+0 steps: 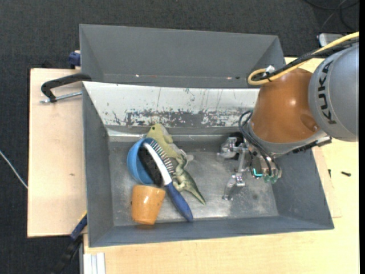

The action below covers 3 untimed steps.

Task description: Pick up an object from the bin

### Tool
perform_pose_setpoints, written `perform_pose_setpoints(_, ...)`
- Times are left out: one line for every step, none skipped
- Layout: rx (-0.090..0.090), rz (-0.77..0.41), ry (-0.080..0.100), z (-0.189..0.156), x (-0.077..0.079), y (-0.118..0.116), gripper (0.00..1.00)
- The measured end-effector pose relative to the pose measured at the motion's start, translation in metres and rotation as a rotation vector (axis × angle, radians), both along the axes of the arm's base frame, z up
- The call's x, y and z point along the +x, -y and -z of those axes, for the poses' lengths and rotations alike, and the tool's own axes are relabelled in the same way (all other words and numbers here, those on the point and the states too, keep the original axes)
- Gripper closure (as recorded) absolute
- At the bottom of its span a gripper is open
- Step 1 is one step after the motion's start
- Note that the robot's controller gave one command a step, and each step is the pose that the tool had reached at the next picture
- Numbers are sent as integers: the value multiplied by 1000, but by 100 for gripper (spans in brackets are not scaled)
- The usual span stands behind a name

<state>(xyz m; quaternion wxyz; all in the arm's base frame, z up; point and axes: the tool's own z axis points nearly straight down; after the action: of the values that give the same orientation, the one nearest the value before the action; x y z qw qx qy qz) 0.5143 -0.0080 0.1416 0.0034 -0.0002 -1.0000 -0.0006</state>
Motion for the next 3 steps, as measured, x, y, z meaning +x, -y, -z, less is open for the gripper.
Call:
perform_pose_setpoints(3, -192, 12, 15, 18, -59, 0)
perform_pose_setpoints(-5, -129, 23, 64, 36, -106, 0)
perform_pose_setpoints(1, -128, 24, 63, 35, -108, 100)
